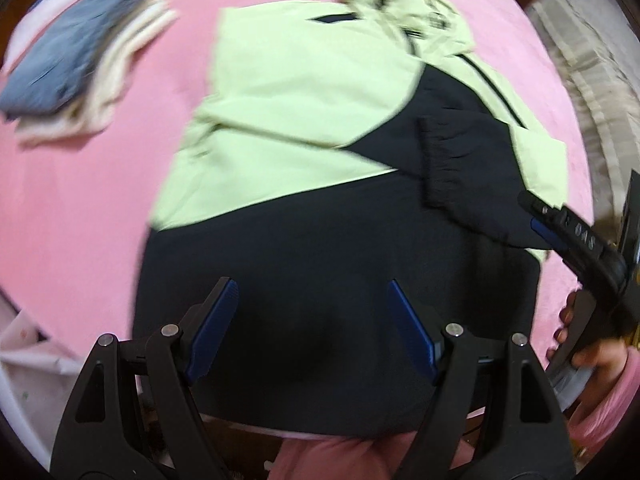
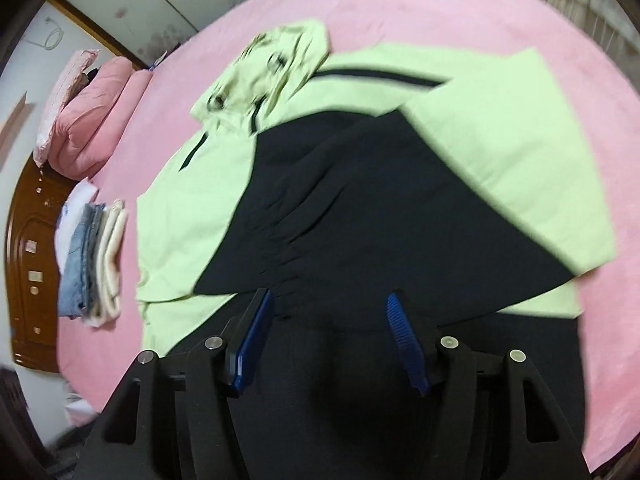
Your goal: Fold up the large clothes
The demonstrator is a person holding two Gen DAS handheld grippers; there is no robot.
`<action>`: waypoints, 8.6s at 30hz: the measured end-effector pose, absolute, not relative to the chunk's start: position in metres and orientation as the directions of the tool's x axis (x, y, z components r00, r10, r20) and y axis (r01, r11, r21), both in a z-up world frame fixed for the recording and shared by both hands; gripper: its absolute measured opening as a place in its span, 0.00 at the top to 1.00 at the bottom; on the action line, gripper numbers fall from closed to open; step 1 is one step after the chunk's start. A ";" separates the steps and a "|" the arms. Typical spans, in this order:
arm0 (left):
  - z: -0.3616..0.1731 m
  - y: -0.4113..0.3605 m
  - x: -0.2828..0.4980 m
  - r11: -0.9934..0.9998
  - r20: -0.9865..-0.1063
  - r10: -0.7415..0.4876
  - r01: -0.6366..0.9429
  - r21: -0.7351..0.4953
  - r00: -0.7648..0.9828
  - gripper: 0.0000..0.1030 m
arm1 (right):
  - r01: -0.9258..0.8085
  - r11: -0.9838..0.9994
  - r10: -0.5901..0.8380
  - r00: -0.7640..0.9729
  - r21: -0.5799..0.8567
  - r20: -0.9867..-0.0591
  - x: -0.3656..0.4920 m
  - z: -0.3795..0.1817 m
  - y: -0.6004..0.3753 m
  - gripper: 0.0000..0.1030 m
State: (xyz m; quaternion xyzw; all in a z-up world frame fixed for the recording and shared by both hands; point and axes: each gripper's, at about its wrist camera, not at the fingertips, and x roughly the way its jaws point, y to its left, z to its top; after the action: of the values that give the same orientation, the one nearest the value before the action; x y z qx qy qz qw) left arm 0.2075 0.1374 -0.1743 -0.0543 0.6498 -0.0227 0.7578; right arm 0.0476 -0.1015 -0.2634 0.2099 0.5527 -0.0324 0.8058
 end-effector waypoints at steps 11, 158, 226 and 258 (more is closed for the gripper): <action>-0.248 0.028 0.283 0.969 -0.958 -0.246 0.065 -0.239 0.149 0.33 | 0.405 0.892 -0.001 0.450 0.203 -0.893 0.018 -0.265 -0.216 0.42; -0.360 0.008 0.415 0.983 -0.940 0.168 0.023 0.183 0.298 0.99 | 0.274 0.865 0.250 0.491 0.420 -0.834 0.185 -0.386 -0.239 1.00; 0.010 0.250 0.355 0.992 -0.965 0.127 -0.046 0.120 0.230 0.29 | 0.297 0.913 0.282 0.035 0.279 -0.959 0.050 -0.018 -0.162 0.15; -0.146 0.109 0.829 0.875 -0.868 -0.485 0.076 -0.479 0.110 0.33 | 0.255 0.805 0.424 0.384 0.535 -0.820 0.600 -0.007 -0.242 0.19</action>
State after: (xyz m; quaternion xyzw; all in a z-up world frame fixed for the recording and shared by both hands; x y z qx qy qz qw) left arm 0.8292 0.1095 -0.1458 -0.1600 0.6386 -0.1927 0.7277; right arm 0.5996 -0.2420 -0.0071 0.3072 0.5523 0.0545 0.7731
